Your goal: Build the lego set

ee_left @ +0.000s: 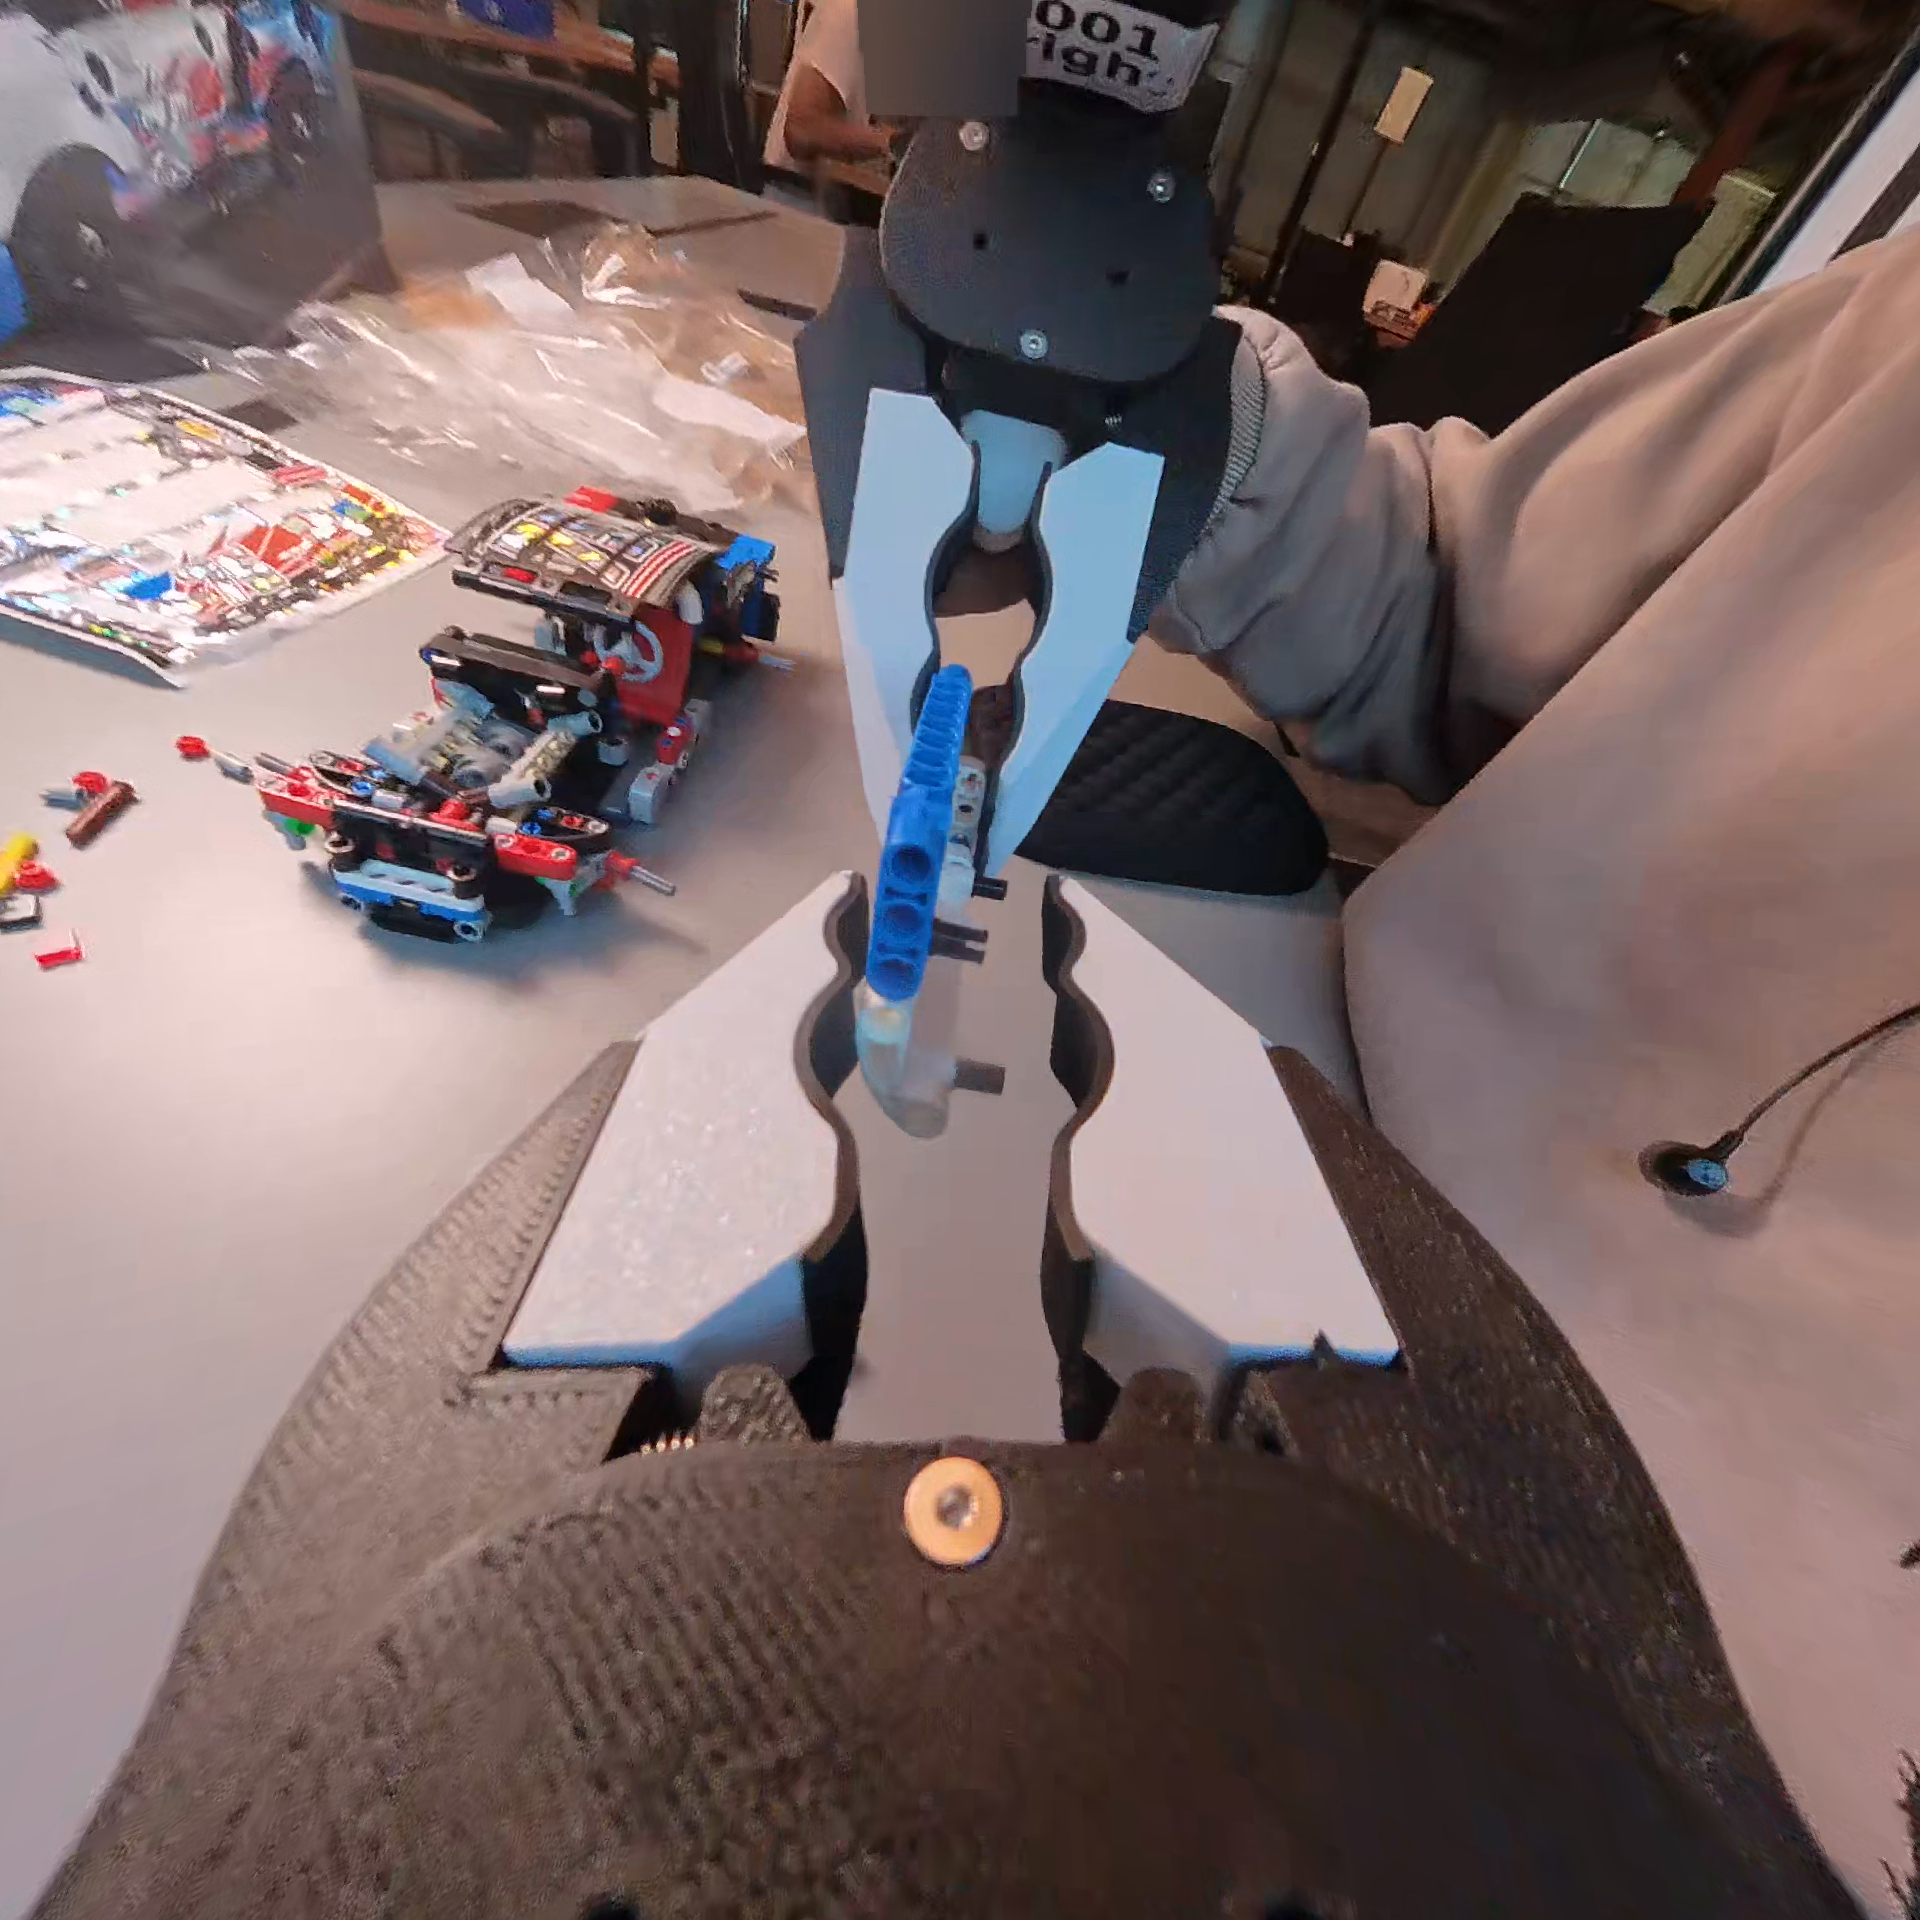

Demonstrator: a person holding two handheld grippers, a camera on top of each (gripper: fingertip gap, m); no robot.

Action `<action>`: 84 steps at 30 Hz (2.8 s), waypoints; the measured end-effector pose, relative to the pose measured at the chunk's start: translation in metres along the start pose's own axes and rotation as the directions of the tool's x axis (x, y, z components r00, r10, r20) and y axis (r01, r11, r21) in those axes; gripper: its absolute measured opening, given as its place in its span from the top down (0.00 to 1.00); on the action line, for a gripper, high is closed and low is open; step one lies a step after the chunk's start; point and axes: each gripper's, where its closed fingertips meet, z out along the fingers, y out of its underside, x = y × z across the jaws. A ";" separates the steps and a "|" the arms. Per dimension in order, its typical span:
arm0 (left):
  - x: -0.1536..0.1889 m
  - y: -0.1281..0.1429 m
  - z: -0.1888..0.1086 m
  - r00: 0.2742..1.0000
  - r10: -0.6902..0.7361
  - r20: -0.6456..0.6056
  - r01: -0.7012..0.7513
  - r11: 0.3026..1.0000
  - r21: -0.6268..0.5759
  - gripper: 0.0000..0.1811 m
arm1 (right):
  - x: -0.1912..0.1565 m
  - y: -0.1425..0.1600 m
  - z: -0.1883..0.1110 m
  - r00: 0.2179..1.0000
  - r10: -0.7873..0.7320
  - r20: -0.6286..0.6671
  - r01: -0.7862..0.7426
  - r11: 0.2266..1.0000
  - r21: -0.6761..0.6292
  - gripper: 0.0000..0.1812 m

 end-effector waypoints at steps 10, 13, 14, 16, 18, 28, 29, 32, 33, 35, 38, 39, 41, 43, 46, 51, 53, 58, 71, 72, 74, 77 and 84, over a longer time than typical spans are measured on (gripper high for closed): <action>0.007 -0.012 0.000 0.996 -0.049 -0.070 0.061 0.981 0.183 0.96 | -0.006 -0.050 -0.032 0.999 -0.035 -0.002 0.030 0.810 0.586 0.91; 0.006 -0.013 -0.001 0.994 -0.066 -0.086 0.083 0.974 0.209 0.96 | -0.004 -0.048 -0.037 1.000 -0.004 0.001 0.003 0.775 0.632 0.90; 0.006 -0.012 0.000 0.994 -0.066 -0.085 0.082 0.976 0.204 0.96 | -0.004 -0.048 -0.036 1.000 -0.009 -0.009 0.013 0.778 0.629 0.91; 0.003 -0.012 0.002 0.996 -0.057 -0.067 0.069 0.977 0.203 0.96 | -0.002 -0.048 -0.035 0.999 -0.019 -0.041 0.041 0.787 0.616 0.93; 0.000 -0.011 0.002 0.997 -0.050 -0.051 0.059 0.980 0.190 0.96 | 0.000 -0.045 -0.035 0.999 -0.009 -0.041 0.032 0.797 0.603 0.92; -0.002 0.002 0.004 1.000 0.006 0.031 -0.009 0.994 0.107 0.96 | -0.001 -0.034 -0.030 0.999 -0.025 -0.024 0.034 0.823 0.567 0.93; -0.003 0.003 0.004 0.999 0.001 0.034 -0.004 0.995 0.099 0.96 | -0.001 -0.034 -0.029 1.000 -0.019 -0.024 0.030 0.817 0.576 0.93; -0.003 0.008 0.003 0.999 -0.007 0.037 0.005 0.997 0.072 0.96 | -0.001 -0.031 -0.022 1.000 -0.019 -0.021 0.028 0.821 0.571 0.93; -0.003 0.010 0.003 1.000 -0.013 0.028 0.011 0.997 0.071 0.96 | -0.002 -0.031 -0.021 1.000 -0.023 -0.012 0.026 0.819 0.574 0.93; -0.002 0.007 0.002 0.999 -0.035 0.011 0.034 0.995 0.090 0.96 | -0.002 -0.034 -0.023 1.000 -0.015 0.015 0.003 0.794 0.607 0.93; -0.003 0.006 0.001 0.998 -0.055 0.000 0.055 0.993 0.108 0.97 | -0.002 -0.036 -0.023 0.999 -0.003 0.038 -0.022 0.776 0.631 0.93; -0.004 0.006 0.001 0.998 -0.061 0.004 0.060 0.992 0.111 0.97 | 0.000 -0.036 -0.022 1.000 0.003 0.025 -0.018 0.775 0.632 0.92; -0.006 0.007 0.001 0.998 -0.062 0.015 0.060 0.992 0.111 0.96 | 0.002 -0.036 -0.021 1.000 0.009 0.013 -0.015 0.779 0.627 0.93; -0.007 0.003 0.001 0.998 -0.070 0.011 0.068 0.988 0.140 0.96 | 0.004 -0.039 -0.023 1.000 0.024 0.018 -0.030 0.760 0.650 0.92; -0.007 -0.002 0.000 0.998 -0.059 0.002 0.058 0.985 0.164 0.96 | 0.006 -0.044 -0.028 1.000 0.026 0.010 -0.026 0.749 0.662 0.92; -0.009 -0.017 -0.007 0.998 -0.064 -0.011 0.065 0.969 0.239 0.96 | 0.005 -0.043 -0.041 1.000 0.006 0.004 -0.007 0.755 0.656 0.88; -0.009 -0.014 -0.009 0.998 -0.058 0.002 0.056 0.971 0.234 0.96 | 0.006 -0.040 -0.041 1.000 0.014 -0.016 0.000 0.764 0.645 0.93; -0.004 -0.013 -0.006 0.999 -0.033 0.004 0.032 0.974 0.222 0.96 | 0.003 -0.040 -0.038 1.000 0.022 -0.003 -0.015 0.779 0.626 0.97; -0.003 0.002 -0.002 0.992 0.087 0.093 -0.097 0.989 0.110 0.96 | -0.002 -0.029 -0.020 1.000 0.015 0.019 -0.023 0.845 0.534 0.97; -0.003 0.003 -0.001 0.990 0.098 0.100 -0.108 0.990 0.095 0.96 | -0.002 -0.027 -0.017 1.000 0.010 0.015 -0.016 0.851 0.524 0.97; -0.004 0.005 0.000 0.987 0.111 0.112 -0.120 0.990 0.080 0.96 | -0.002 -0.026 -0.014 0.999 0.026 0.032 -0.039 0.847 0.530 0.97; -0.006 0.008 0.001 0.987 0.113 0.113 -0.121 0.990 0.066 0.96 | -0.001 -0.023 -0.012 0.999 0.021 0.031 -0.034 0.857 0.514 0.97; -0.014 0.009 0.002 0.985 0.107 0.134 -0.113 0.993 0.037 0.96 | 0.012 -0.027 -0.031 0.999 0.048 -0.008 -0.035 0.820 0.572 0.89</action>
